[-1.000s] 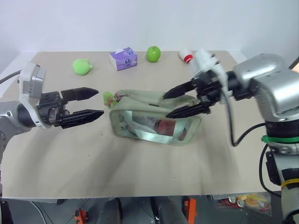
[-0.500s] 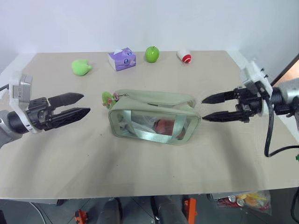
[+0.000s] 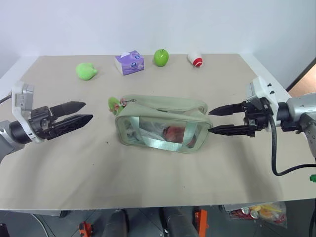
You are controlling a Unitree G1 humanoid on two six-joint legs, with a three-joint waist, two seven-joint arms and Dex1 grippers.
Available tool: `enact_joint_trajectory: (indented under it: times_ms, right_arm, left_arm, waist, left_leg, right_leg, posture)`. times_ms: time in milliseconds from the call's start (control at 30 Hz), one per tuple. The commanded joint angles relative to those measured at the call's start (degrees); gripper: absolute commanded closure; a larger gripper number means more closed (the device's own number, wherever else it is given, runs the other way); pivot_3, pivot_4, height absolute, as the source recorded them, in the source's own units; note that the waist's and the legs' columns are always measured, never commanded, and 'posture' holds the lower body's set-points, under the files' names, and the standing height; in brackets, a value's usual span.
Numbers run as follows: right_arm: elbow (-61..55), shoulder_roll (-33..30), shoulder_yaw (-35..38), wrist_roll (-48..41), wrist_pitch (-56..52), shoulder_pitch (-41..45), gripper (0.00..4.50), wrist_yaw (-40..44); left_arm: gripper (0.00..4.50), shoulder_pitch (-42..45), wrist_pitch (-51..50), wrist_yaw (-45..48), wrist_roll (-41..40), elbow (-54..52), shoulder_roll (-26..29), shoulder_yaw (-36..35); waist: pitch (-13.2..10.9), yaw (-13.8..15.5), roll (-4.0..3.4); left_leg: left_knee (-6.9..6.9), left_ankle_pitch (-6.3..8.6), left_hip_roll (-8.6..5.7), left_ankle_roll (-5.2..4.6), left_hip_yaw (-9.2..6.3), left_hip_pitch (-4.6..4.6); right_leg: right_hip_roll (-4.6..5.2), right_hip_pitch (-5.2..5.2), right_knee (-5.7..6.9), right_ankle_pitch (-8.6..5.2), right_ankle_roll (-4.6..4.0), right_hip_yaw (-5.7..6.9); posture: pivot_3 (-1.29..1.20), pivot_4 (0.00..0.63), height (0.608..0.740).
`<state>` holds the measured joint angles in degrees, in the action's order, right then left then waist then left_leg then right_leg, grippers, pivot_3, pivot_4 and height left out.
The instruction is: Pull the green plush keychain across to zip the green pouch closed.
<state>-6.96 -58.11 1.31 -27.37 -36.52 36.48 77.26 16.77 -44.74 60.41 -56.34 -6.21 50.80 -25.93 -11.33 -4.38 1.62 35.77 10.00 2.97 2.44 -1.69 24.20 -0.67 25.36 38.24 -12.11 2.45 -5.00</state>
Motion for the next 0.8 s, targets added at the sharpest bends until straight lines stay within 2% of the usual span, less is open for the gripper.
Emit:
enact_joint_trajectory:
  times_ms: [33, 267, 367, 667, 800]
  right_arm:
    - [-0.15, 0.91, -2.06, 2.76, 0.76, 0.54, 1.98, -2.91]
    - [1.49, 2.50, -3.15, 3.96, 1.22, 1.56, 4.38, -4.31]
    - [0.31, 2.46, -2.54, 3.33, 1.50, 1.09, 4.48, -3.73]
    - [-0.62, 2.75, -2.27, 2.47, 1.39, 1.09, 4.48, -2.87]
    - [-1.04, 2.69, -2.22, 2.29, 1.17, 0.92, 4.48, -3.12]
  left_arm:
    - [0.00, -0.62, 0.69, -0.24, -0.38, -0.42, -0.07, -2.37]
    - [0.00, -1.35, 0.96, -0.80, -0.16, -0.23, -0.63, -2.42]
    - [0.00, -1.43, 2.11, -1.06, 1.35, 1.01, -1.32, -1.50]
    - [0.00, 7.59, 11.59, -4.92, 16.65, 14.24, -6.56, 9.80]
    - [0.00, 12.36, 12.99, -4.34, 18.23, 17.56, -9.39, 11.82]
  waist:
    - [0.00, -0.02, 0.01]
    - [0.00, 0.05, 0.01]
    - [0.00, 0.03, 0.01]
    - [0.02, 0.03, 0.04]
    - [0.03, 0.02, 0.05]
  left_leg:
    - [0.00, 0.00, 0.00, 0.00, 0.00, 0.00]
    - [0.02, 0.00, -0.01, 0.00, -0.01, 0.02]
    - [0.02, 0.00, -0.01, 0.00, -0.01, 0.02]
    - [0.10, -0.01, -0.02, 0.00, 0.00, 0.01]
    - [0.09, -0.01, -0.03, 0.00, 0.01, 0.01]
  right_leg:
    - [0.00, 0.00, 0.00, 0.00, 0.00, 0.00]
    - [0.00, -0.01, 0.00, 0.00, 0.00, -0.01]
    - [0.00, -0.01, 0.00, 0.01, 0.01, -0.02]
    - [-0.02, -0.05, 0.00, 0.10, 0.10, -0.06]
    - [-0.03, -0.05, 0.00, 0.11, 0.12, -0.10]
  posture:
    - [0.00, 0.150, 0.740]
    - [0.00, 0.150, 0.740]
    - [0.00, 0.150, 0.740]
    - [0.00, 0.150, 0.740]
    - [0.00, 0.150, 0.740]
